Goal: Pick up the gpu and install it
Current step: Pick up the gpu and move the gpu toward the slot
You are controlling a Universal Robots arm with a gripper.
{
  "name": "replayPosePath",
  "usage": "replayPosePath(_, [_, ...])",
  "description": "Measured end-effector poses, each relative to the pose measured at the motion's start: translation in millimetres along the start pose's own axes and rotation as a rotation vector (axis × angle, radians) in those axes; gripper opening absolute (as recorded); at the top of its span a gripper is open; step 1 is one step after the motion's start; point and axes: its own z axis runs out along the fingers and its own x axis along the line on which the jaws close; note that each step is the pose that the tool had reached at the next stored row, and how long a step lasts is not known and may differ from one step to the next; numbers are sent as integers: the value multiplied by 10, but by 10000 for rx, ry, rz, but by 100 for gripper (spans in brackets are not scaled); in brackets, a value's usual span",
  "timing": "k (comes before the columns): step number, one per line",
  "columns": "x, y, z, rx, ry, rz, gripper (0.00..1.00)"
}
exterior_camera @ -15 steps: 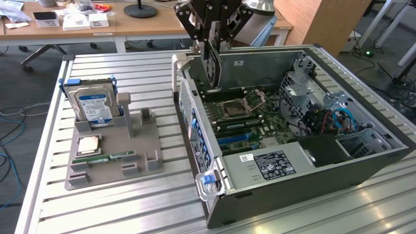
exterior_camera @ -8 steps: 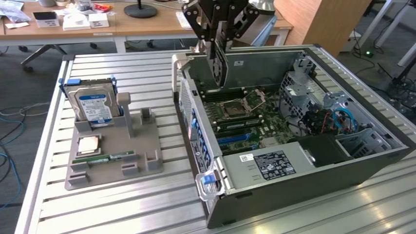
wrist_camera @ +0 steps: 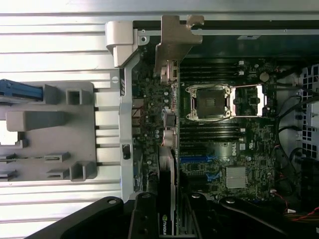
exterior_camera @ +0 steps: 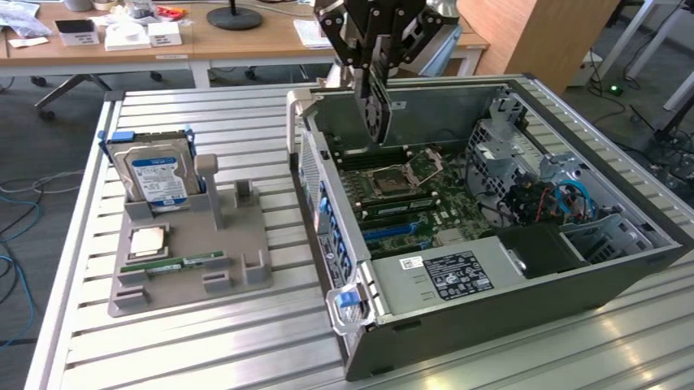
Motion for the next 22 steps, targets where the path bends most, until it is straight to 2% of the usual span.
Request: replayPosePath(22, [-502, 24, 13, -1, 0, -5, 27])
